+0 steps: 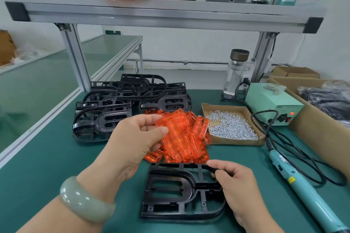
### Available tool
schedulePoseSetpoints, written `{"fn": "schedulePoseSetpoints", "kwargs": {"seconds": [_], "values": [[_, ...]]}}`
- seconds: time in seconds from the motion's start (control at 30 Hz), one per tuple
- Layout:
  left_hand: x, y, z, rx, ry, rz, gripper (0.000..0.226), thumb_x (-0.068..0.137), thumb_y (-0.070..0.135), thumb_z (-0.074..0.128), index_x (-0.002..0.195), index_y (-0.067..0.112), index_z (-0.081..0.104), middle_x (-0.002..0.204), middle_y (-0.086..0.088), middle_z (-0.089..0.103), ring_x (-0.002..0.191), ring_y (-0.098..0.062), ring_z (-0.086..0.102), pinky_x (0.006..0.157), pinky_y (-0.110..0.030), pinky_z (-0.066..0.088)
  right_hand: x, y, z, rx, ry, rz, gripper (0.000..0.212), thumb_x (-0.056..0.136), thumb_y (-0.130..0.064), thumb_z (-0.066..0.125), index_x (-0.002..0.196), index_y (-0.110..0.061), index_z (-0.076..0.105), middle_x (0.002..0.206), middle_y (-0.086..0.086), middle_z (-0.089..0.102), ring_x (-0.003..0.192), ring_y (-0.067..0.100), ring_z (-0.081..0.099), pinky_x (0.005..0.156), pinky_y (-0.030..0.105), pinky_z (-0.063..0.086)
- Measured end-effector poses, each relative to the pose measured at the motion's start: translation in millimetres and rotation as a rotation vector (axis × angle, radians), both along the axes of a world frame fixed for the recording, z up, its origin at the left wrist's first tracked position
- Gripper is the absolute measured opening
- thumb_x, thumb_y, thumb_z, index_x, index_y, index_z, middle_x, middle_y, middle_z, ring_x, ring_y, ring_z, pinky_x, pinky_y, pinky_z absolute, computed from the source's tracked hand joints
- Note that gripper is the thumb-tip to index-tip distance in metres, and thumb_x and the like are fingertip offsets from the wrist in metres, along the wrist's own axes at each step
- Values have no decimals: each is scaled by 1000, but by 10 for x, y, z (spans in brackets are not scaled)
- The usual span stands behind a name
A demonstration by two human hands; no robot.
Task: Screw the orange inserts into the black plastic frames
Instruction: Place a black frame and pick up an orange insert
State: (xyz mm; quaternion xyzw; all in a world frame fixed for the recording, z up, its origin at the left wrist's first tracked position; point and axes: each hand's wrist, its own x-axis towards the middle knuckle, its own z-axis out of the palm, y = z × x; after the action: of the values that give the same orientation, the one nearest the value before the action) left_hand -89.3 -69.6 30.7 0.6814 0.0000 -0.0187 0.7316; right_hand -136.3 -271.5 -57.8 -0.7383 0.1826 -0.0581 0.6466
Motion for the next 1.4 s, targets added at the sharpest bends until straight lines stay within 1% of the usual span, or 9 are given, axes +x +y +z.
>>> {"fn": "schedulePoseSetpoints", "kwargs": {"seconds": [0.2, 0.37, 0.43, 0.57, 0.77, 0.87, 1.03, 1.27, 1.4], "values": [[-20, -9, -59, 67, -49, -3, 32, 75, 4, 74, 98, 26, 66, 62, 7, 64, 57, -7, 62, 50, -18, 47, -6, -1, 6, 2, -10, -5, 52, 85, 7, 53, 77, -39, 78, 85, -11, 76, 85, 8, 70, 88, 39, 57], [-59, -17, -62, 95, -44, -17, 33, 73, 8, 76, 99, 25, 65, 64, 5, 67, 58, -9, 65, 48, -17, 46, -2, 3, -3, -1, -13, -12, 51, 85, 7, 54, 74, -36, 78, 83, -12, 76, 81, 7, 71, 85, 36, 57], [-71, -21, -63, 60, -11, -11, 31, 72, 8, 77, 98, 23, 65, 64, 5, 67, 56, -7, 64, 47, -18, 47, -3, 1, -9, -7, -17, -18, 49, 84, 7, 54, 73, -34, 79, 82, -11, 76, 77, 9, 70, 83, 37, 58], [-103, -20, -61, -52, 63, -32, 42, 59, 17, 78, 99, 16, 65, 71, -1, 68, 57, -10, 62, 47, -18, 48, 1, -4, -19, -2, 3, -22, 42, 84, 7, 52, 76, -25, 78, 74, -1, 75, 71, 22, 59, 79, 51, 55], [-147, -36, -76, -246, 129, -112, 38, 57, 17, 73, 93, 10, 65, 81, -10, 69, 58, -12, 61, 45, -17, 47, 11, -6, -23, 2, -1, -21, 45, 84, 9, 51, 73, -25, 78, 73, -3, 75, 64, 14, 61, 72, 41, 58], [-159, -40, -97, -294, 122, -133, 34, 55, 17, 74, 88, 11, 66, 79, -9, 69, 58, -11, 61, 46, -18, 49, 14, -7, -31, -2, 6, -19, 43, 84, 8, 51, 76, -24, 78, 75, 4, 75, 67, 19, 57, 73, 49, 57], [-184, -60, -131, -362, 105, -128, 27, 51, 16, 76, 77, 14, 70, 78, -7, 69, 59, -10, 62, 49, -18, 51, 16, -15, -39, -10, -1, -7, 45, 85, 7, 51, 75, -27, 78, 76, -7, 75, 65, 14, 62, 73, 42, 58], [-243, -113, -167, -364, 147, -93, 29, 59, 13, 72, 86, 8, 63, 78, -12, 71, 61, -15, 67, 49, -20, 52, 10, -16, -51, -9, 4, -13, 42, 84, 6, 52, 78, -27, 78, 76, 0, 75, 72, 24, 54, 79, 58, 53], [-227, -128, -212, -260, 211, -67, 15, 87, 6, 59, 97, 14, 67, 79, -9, 72, 62, -18, 66, 51, -27, 53, 9, -11, -46, -21, -1, -5, 46, 84, 5, 52, 78, -32, 78, 77, 4, 75, 72, 24, 55, 79, 59, 52]]}}
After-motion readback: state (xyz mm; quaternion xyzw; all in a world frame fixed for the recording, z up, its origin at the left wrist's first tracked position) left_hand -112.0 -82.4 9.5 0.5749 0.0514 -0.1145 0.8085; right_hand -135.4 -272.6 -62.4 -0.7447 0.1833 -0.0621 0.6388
